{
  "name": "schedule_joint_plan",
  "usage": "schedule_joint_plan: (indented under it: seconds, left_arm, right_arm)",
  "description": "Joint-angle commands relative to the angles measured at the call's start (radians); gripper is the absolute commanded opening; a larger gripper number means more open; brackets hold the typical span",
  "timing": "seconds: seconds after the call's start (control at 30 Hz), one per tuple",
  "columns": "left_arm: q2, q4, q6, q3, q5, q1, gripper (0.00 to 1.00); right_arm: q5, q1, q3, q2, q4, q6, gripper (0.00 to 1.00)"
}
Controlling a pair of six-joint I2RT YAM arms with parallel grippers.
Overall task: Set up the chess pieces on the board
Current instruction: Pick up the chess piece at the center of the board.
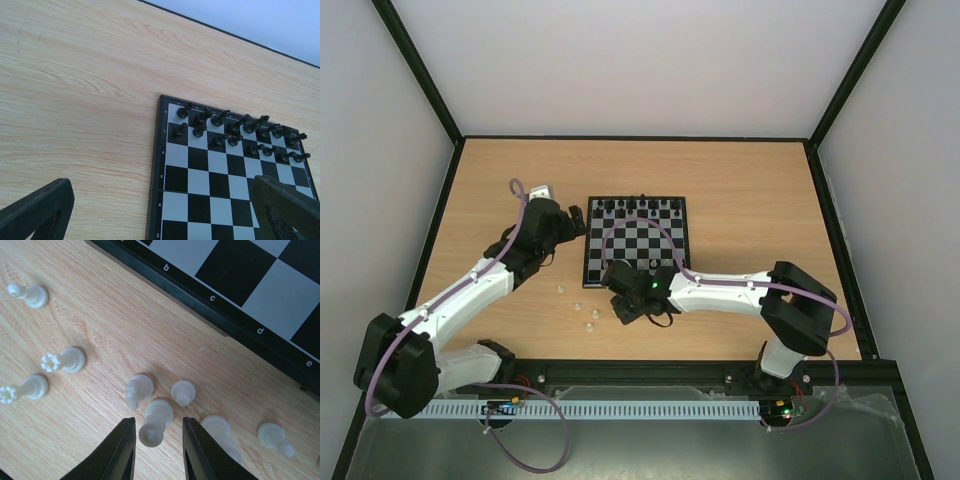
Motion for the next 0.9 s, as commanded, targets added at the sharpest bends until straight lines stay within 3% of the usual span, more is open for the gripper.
schedule_joint_plan:
  seconds: [0.0, 0.33, 0.53, 0.87]
  left_arm:
    - [-0.024, -0.004, 0.003, 0.003, -0.01, -0.001, 1.0]
    - [-0.025, -0.004, 0.003, 0.003, -0.01, -0.001, 0.99]
    - [-0.025, -0.004, 0.003, 0.003, -0.01, -0.001, 0.99]
    - [-0.024, -0.002, 0.003, 0.002, -0.008, -0.001, 0.99]
  right_arm:
    - [0.024, 0.008, 0.033, 0.027, -0.059, -0.001, 0.27]
    - [0.017, 0.01, 0.042, 0.051, -0.055, -0.006, 0.26]
    - [0.014, 0.01, 0.047, 0.054, -0.057, -0.008, 0.17]
    - [0.039, 0.01, 0.096, -0.011, -0.115, -0.017, 0.15]
